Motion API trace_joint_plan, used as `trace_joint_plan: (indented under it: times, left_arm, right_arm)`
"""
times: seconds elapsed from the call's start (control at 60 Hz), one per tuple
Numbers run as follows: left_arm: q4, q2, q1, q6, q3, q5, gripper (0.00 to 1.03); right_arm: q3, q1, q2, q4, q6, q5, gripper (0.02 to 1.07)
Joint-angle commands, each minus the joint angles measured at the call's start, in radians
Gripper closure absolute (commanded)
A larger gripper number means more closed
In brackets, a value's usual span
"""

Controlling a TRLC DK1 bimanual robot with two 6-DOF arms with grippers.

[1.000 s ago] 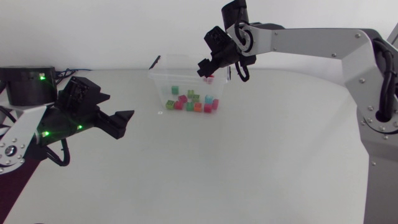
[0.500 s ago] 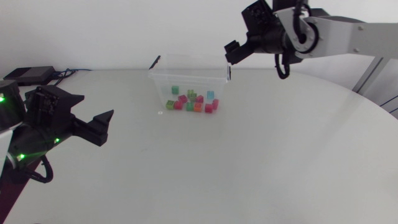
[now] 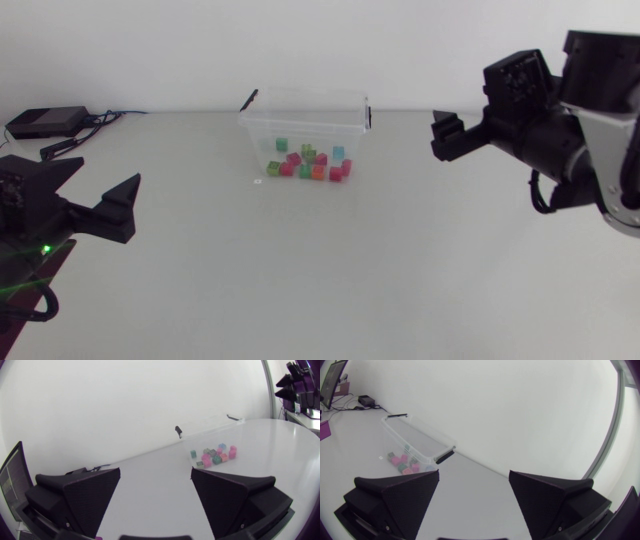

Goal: Pick up the duplo bricks and place them in the container

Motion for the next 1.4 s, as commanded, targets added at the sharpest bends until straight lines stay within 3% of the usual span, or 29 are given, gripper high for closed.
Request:
trace_joint_plan:
  times: [0.0,0.267,0.417,1.383]
  left_arm:
    - [0.000,-0.068,0.031,-0.050,-0.043,-0.006,0.04]
    - [-0.030,-0.313,0.061,-0.097,-0.135,-0.006,0.04]
    - [-0.045,-0.377,0.097,-0.099,-0.164,-0.006,0.04]
    - [-0.104,-0.580,0.042,-0.309,-0.357,0.003,0.04]
  right_arm:
    - [-0.087,-0.030,-0.099,0.011,-0.015,0.015,0.06]
    - [-0.291,-0.074,-0.432,-0.011,-0.003,0.015,0.06]
    - [-0.399,-0.077,-0.615,-0.023,0.015,0.070,0.06]
    - [-0.773,-0.307,-1.110,-0.163,0.374,-0.192,0.06]
